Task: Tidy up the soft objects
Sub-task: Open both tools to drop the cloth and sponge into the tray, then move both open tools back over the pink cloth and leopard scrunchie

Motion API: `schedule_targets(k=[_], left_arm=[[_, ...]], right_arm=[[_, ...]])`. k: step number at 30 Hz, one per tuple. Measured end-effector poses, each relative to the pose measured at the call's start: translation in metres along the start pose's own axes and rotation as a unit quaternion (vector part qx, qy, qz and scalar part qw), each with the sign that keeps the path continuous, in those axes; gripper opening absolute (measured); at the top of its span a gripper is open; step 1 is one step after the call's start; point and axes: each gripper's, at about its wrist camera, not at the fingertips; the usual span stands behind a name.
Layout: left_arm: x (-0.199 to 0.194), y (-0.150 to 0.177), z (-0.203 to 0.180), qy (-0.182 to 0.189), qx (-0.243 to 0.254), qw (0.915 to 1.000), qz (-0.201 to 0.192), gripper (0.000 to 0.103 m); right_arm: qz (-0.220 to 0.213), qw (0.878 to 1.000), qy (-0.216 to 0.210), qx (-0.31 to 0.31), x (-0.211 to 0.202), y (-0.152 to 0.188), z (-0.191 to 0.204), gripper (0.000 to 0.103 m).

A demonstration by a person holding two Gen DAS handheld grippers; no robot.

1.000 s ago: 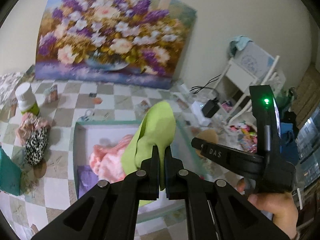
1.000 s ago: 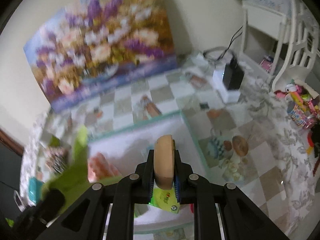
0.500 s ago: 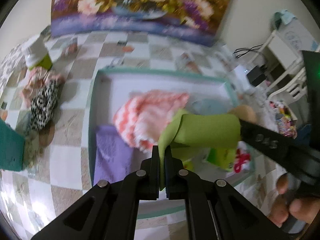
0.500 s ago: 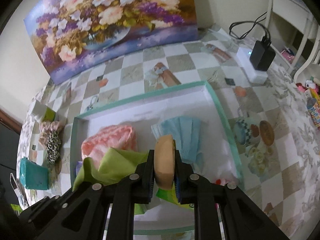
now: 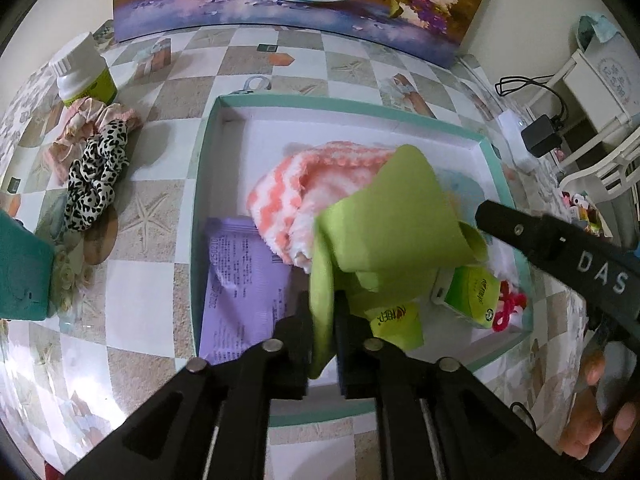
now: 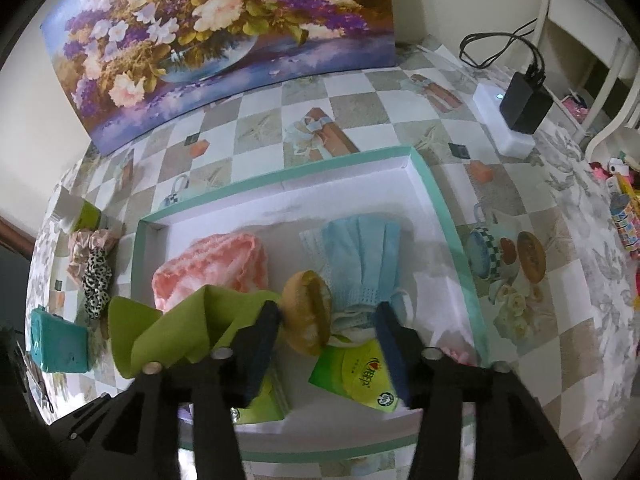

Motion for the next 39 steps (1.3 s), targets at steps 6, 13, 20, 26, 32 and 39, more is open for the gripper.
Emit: schedule_targets(k=[6, 13, 20, 26, 32, 39], left_arm=[[-0.015, -0.001, -0.002, 0.006, 0.001, 0.9999, -0.009, 0.041], [-0.039, -0.007, 0.007, 0.015, -0.016, 0.9994, -0.026, 0.052], [-0.063, -0.019, 0.043, -0.024, -0.07, 0.995, -0.067, 0.062], [-0.076, -0.026, 0.074, -0.068, -0.107, 0.9871, -0.098, 0.067], [-0.083, -0.03, 0.085, -0.084, -0.118, 0.9825, -0.117, 0.076], [-0.089, -0.031, 0.086, -0.097, -0.112, 0.9797, -0.135, 0.09]], right_arm=[[-0.013, 1.0, 0.004, 0.012, -0.012, -0.003, -0.005, 0.069], [-0.024, 0.999, 0.009, 0.02, -0.026, -0.005, -0.009, 0.07], [-0.036, 0.999, 0.014, 0.016, -0.038, -0.005, -0.006, 0.069], [-0.033, 0.999, 0.018, 0.007, -0.038, -0.005, 0.001, 0.07], [-0.031, 0.999, 0.017, -0.014, -0.038, -0.004, 0.017, 0.07], [-0.037, 0.999, 0.002, -0.034, -0.042, -0.003, 0.037, 0.076]])
Point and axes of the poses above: each gripper's, at about its wrist camera, not at the fingertips, and x roughly the way its jaws point, z to its left, y to its underside, and after that the axes turned 6 degrees about -x, right-handed
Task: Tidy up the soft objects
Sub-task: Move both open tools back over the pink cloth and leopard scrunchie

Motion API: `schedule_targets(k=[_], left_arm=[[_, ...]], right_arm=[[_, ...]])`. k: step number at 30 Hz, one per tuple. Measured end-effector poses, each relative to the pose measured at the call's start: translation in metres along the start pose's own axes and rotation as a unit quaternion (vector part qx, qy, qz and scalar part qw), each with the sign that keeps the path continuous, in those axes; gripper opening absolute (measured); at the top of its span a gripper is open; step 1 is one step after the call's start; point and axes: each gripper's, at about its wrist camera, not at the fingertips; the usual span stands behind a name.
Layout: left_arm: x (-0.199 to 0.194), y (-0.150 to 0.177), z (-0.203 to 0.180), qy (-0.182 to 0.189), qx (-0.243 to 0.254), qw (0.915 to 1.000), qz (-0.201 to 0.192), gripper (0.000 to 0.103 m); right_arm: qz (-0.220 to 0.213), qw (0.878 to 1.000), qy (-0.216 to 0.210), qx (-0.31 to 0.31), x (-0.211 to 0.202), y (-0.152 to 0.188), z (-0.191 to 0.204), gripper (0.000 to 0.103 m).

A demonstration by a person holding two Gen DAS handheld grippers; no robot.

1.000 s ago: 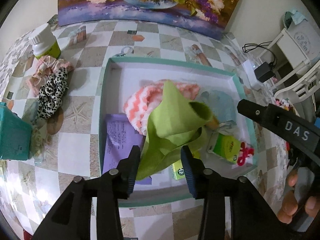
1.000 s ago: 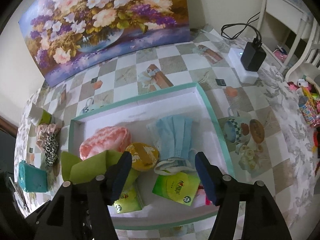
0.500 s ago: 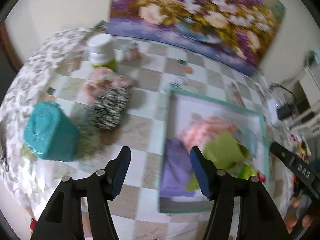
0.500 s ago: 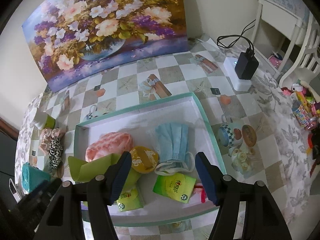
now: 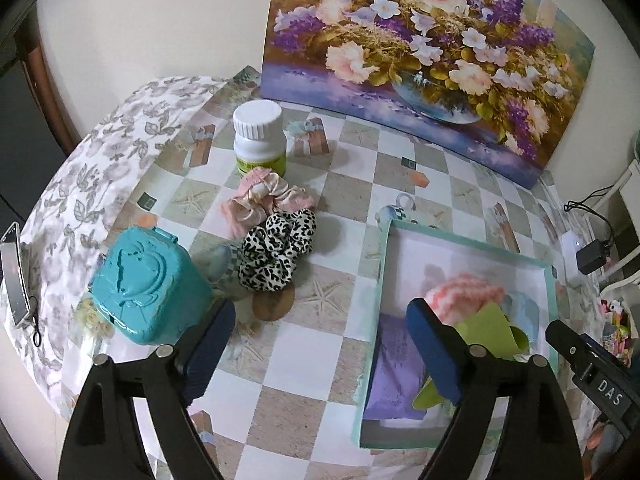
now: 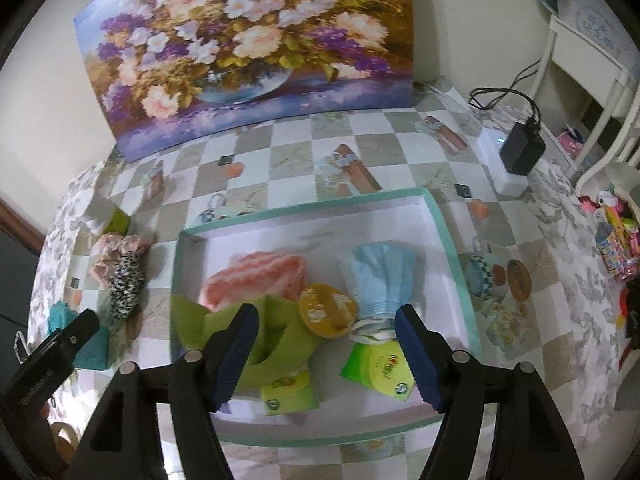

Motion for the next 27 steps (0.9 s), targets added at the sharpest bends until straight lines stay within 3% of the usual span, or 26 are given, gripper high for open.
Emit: schedule_targets(k=[5, 12, 27], left_arm=[[-0.001, -0.001, 0.001, -0.007, 0.002, 0.9999, -0.008, 0.095], [-0.001, -0.01, 0.019, -0.008, -0.018, 0.9997, -0.011, 0.099], [-0.011, -0.049, 0.101, -0.012, -0.096, 0.9947, -0.034, 0.099]], right_arm=[[-0.002, 1.0, 0.007, -0.019, -0.002, 0.0, 0.013, 0.081], [-0.006, 0.999, 0.001, -0.032, 0.0, 0.001, 0.028, 0.099], [-0.025, 0.995, -0.025, -0.096, 0.006, 0.004, 0.091, 0.099]])
Point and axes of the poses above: each gripper's, at about its wrist camera, not at the fingertips, and x roughly the way its jaws point, z to its left, y to its underside, and after that the axes turned 6 degrees about -x, right-handed
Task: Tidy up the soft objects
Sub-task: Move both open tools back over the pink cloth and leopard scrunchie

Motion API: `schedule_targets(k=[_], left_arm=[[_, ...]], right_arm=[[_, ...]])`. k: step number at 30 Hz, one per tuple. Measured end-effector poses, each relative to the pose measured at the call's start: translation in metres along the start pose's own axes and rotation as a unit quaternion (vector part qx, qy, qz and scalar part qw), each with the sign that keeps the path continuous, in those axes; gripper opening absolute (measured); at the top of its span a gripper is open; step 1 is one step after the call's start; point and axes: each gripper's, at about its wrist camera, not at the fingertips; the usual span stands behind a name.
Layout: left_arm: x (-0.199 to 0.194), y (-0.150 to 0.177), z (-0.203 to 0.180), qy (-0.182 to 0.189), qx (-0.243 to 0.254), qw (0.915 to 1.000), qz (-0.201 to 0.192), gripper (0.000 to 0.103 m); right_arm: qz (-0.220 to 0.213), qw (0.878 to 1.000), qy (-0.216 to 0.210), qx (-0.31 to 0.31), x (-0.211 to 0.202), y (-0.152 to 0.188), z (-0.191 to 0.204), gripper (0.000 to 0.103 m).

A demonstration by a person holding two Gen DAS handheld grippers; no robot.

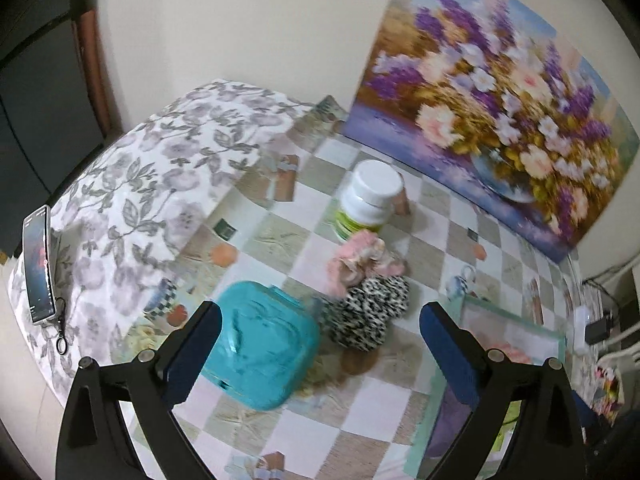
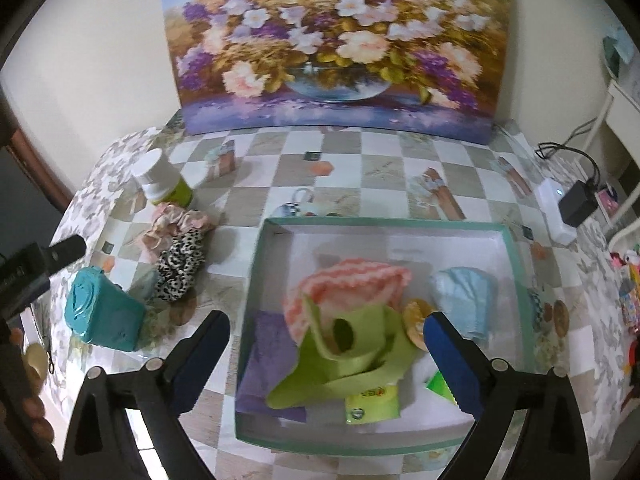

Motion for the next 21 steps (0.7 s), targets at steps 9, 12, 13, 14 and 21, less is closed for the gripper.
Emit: schedule_targets(k=[9, 12, 13, 14, 21], left_arm=[[0.009, -0.014, 0.015, -0.006, -0.012, 0.9999, 0.005, 0.099], [0.015, -0.016, 0.013, -0.005, -0.007, 0.9999, 0.012, 0.099], [0.016, -0.017, 0.012, -0.005, -0.005, 0.9999, 0.013, 0.099], [0.019, -0.017, 0.01, -0.005, -0.002, 0.9999, 0.016, 0.099], [0.035, -0.026, 0.001, -0.005, 0.002, 0.9994, 0.033, 0.099]], right_arm=[[-0.003, 0.999, -0.016, -0.033, 0.01, -0.007, 0.033, 0.099], [-0.004, 0.999, -0.028, -0.034, 0.015, -0.012, 0.041, 0.099], [-0.004, 0.999, -0.03, -0.035, 0.017, -0.014, 0.044, 0.099], [-0.003, 0.999, -0.031, -0.038, 0.019, -0.016, 0.048, 0.099], [0.004, 0.998, -0.042, -0.049, 0.036, -0.029, 0.067, 0.099]])
Point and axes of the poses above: each gripper's, at about its wrist camera, not at the fingertips, and x roughly the way its jaws point, z to its left, y to its underside, and after that the axes turned 6 degrees about -x, right-handed
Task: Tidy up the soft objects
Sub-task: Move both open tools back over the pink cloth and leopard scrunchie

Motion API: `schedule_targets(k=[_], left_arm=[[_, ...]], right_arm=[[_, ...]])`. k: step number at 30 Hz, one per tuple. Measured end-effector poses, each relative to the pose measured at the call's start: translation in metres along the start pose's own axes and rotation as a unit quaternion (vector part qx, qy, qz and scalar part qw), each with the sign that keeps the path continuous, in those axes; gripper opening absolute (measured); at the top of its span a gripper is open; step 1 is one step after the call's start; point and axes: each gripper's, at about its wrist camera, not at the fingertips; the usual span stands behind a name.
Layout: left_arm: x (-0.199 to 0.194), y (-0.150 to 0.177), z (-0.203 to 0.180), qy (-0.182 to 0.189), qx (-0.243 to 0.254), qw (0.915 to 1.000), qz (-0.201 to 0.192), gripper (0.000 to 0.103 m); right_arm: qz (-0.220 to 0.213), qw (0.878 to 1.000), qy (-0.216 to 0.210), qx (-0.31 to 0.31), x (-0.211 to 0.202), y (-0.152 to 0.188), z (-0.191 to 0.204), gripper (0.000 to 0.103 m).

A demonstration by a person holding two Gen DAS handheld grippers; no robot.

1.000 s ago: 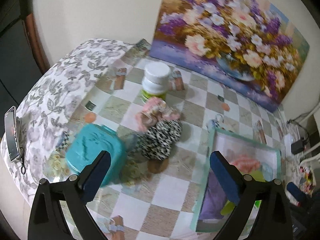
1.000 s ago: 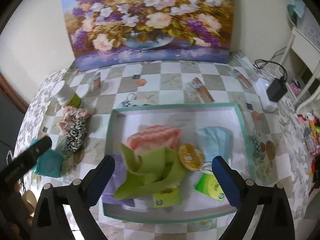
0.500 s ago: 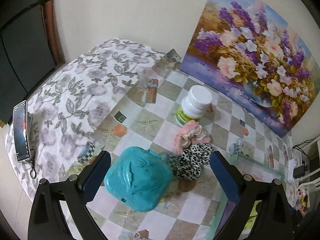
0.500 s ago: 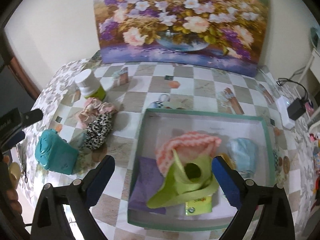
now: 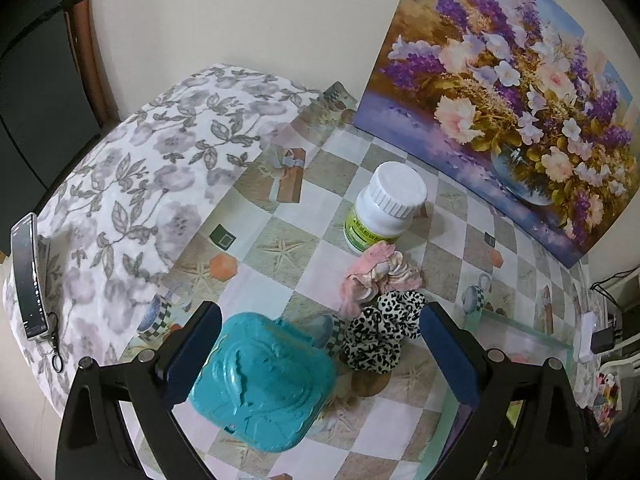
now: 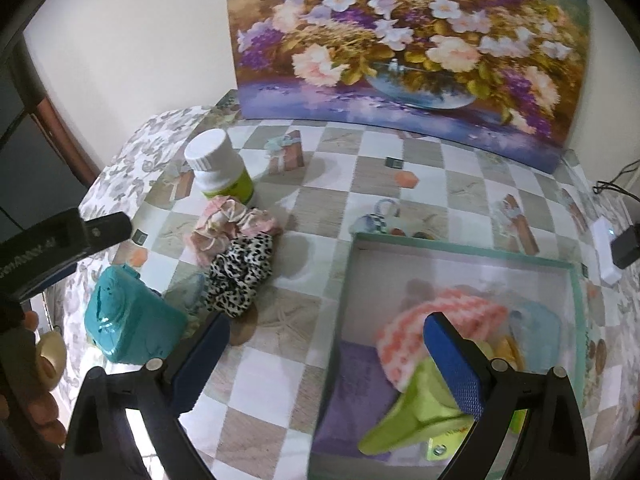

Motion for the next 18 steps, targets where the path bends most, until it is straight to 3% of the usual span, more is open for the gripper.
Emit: schedule_targets(k=[18], left_arm=[[0.062, -0.019, -0.014, 0.0, 0.003, 0.9981, 0.061, 0.099]], right_arm=[[0.001, 1.0, -0.012, -0.02, 0.051, -0.036, 0.017, 0.099]])
Point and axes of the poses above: each gripper's, at about its wrist camera, not at the fingertips, and x roughly the way its jaws point, z to its left, y to its underside, and after that the axes turned 6 degrees about -x, right-handed
